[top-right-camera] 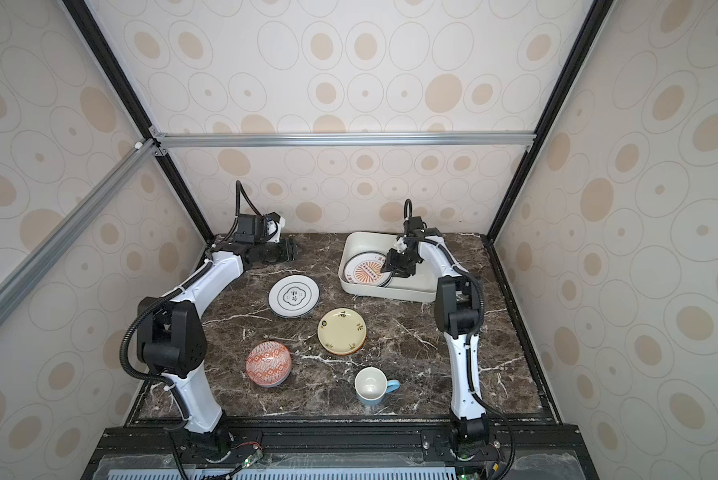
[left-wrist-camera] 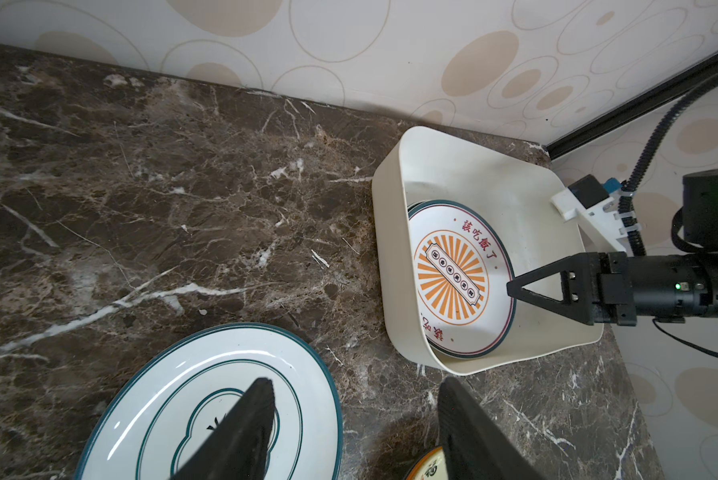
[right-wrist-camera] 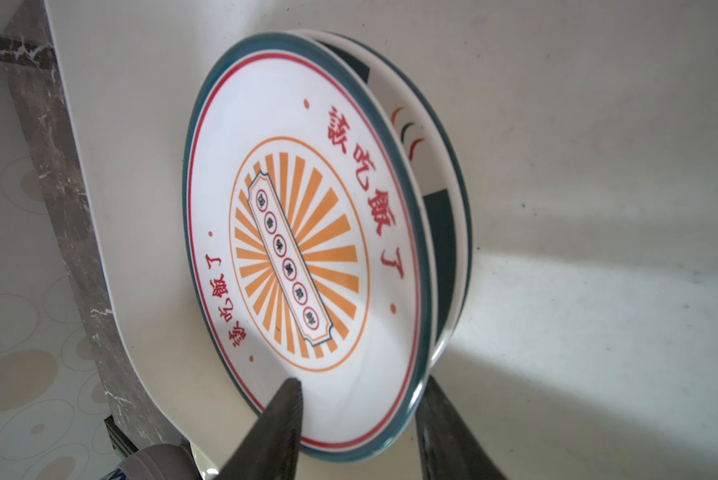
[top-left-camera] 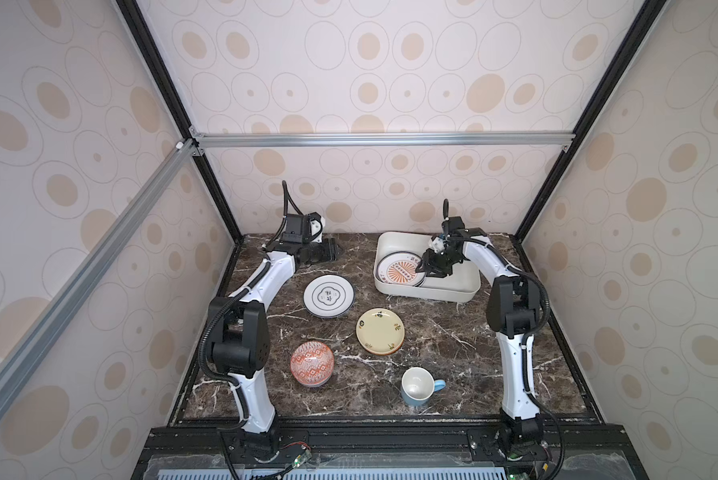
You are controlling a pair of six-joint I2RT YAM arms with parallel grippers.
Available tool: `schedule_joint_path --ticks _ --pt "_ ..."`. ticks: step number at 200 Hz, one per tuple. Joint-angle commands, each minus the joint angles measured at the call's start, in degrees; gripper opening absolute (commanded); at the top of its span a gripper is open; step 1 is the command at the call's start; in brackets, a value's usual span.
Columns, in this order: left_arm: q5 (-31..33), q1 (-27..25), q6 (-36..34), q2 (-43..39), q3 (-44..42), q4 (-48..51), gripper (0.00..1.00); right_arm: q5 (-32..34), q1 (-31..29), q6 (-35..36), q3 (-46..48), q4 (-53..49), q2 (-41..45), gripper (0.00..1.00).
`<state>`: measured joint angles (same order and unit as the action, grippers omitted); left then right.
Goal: Place the mixed dishes into the plastic bin
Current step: 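Lower the sunburst plate flat in the bin and open the right gripper, then move the right gripper back to the green-cloud white plate on the table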
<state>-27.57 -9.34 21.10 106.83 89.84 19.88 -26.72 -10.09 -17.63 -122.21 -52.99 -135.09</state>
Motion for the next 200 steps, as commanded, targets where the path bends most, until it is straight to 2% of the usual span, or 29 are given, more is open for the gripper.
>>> schedule_joint_path --ticks 1,17,51,88,115,131,142,168,200 --pt "0.0 0.2 -2.2 -0.2 -0.7 0.5 0.63 3.7 -0.6 2.9 -3.3 -6.5 -1.4 0.50" --pt "-0.1 0.2 -2.8 -0.4 -1.1 0.3 0.64 5.9 -0.6 4.0 -4.6 -8.9 -1.5 0.53" --pt "-0.8 0.5 -3.3 -0.5 -2.2 -0.2 0.64 9.3 -0.6 5.3 -5.7 -12.1 -1.1 0.54" --pt "-0.9 1.4 -3.8 -1.8 -5.3 -1.0 0.63 10.7 -2.0 5.6 -7.3 -14.2 1.1 0.50" --pt "0.0 3.6 -4.0 -4.0 -10.4 -1.7 0.63 10.6 -5.7 5.5 -15.4 -17.0 1.1 0.51" --pt "0.3 5.4 -4.9 -5.5 -13.5 -1.8 0.63 9.9 -10.3 4.4 -19.4 -17.4 0.3 0.51" --pt "3.1 6.7 -5.5 -6.3 -15.2 -1.3 0.62 8.4 -12.7 3.4 -21.1 -16.8 -0.5 0.51" --pt "5.9 9.2 -6.6 -7.7 -17.7 -0.7 0.62 5.6 -18.2 1.4 -22.1 -13.8 -2.7 0.52" --pt "9.5 9.9 -6.9 -8.7 -20.5 -1.4 0.62 3.8 -23.7 0.4 -22.3 -11.4 -6.5 0.52"
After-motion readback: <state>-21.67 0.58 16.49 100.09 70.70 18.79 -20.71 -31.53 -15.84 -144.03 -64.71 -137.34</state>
